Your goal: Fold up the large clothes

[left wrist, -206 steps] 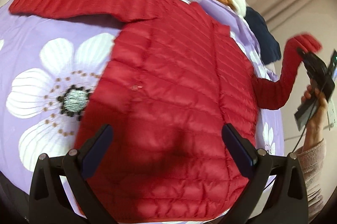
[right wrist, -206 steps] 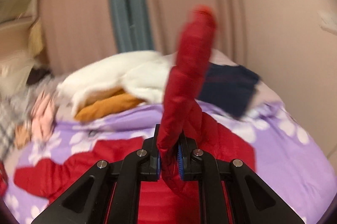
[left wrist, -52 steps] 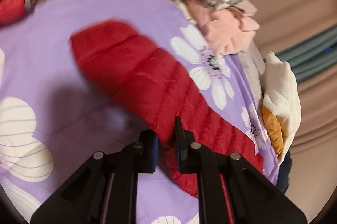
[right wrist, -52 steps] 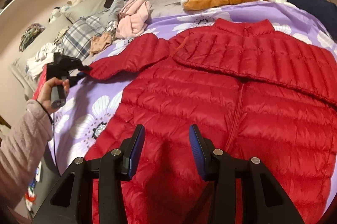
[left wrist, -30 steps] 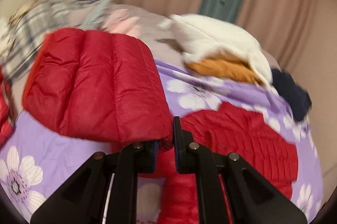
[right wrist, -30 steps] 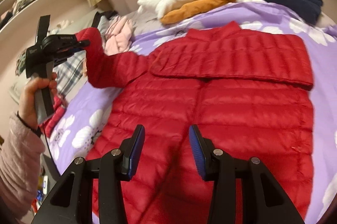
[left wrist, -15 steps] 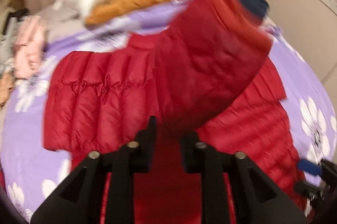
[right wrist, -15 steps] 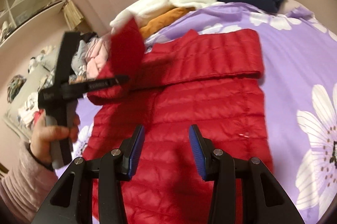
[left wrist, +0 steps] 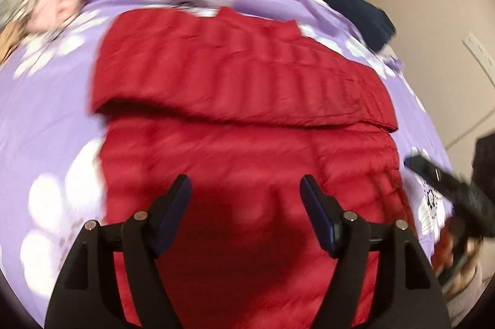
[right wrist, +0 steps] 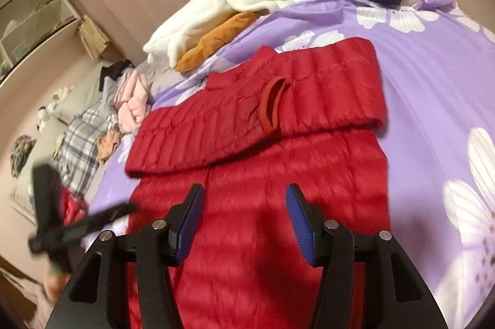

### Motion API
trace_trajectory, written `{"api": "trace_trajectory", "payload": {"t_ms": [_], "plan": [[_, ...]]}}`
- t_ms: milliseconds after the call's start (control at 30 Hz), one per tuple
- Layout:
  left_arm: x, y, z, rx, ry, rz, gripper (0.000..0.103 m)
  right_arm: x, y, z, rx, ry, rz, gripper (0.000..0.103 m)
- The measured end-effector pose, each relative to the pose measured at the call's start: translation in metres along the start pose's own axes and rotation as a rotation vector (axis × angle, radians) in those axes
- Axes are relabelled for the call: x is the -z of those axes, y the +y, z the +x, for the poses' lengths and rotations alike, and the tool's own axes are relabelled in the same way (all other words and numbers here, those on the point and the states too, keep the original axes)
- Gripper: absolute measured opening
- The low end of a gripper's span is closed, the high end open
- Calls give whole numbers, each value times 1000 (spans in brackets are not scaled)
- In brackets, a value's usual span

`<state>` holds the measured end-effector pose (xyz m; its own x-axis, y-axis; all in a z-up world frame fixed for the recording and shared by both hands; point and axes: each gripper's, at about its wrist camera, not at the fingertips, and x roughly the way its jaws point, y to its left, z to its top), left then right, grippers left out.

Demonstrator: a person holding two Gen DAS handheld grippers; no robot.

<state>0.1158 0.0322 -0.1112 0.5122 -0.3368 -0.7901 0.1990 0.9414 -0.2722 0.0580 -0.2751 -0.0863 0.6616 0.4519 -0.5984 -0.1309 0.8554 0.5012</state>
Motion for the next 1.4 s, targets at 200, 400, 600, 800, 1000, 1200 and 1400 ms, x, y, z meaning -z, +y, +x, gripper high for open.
{"api": "trace_trajectory", "payload": {"t_ms": [200,400,600,800,1000,1200,1400], "plan": [[26,49,-37,-37,-57,-153,78,-43,3,47,101,-22,-16,55],[31,70,-48,-10,-74,-235,79,-55,-2,92,124,54,2,23],[20,77,-42,35,-74,-256,79,-60,8,56,120,-42,-42,16],[-15,71,-21,79,-84,-239,79,-64,1,25,201,-70,-96,16],[-60,62,11,60,-76,-213,78,-55,-11,45,268,43,-116,16],[-81,51,40,-41,-30,-130,78,-53,1,38,416,17,-230,23],[-71,56,71,-85,58,-111,78,-50,14,19,405,-146,-281,30]]}}
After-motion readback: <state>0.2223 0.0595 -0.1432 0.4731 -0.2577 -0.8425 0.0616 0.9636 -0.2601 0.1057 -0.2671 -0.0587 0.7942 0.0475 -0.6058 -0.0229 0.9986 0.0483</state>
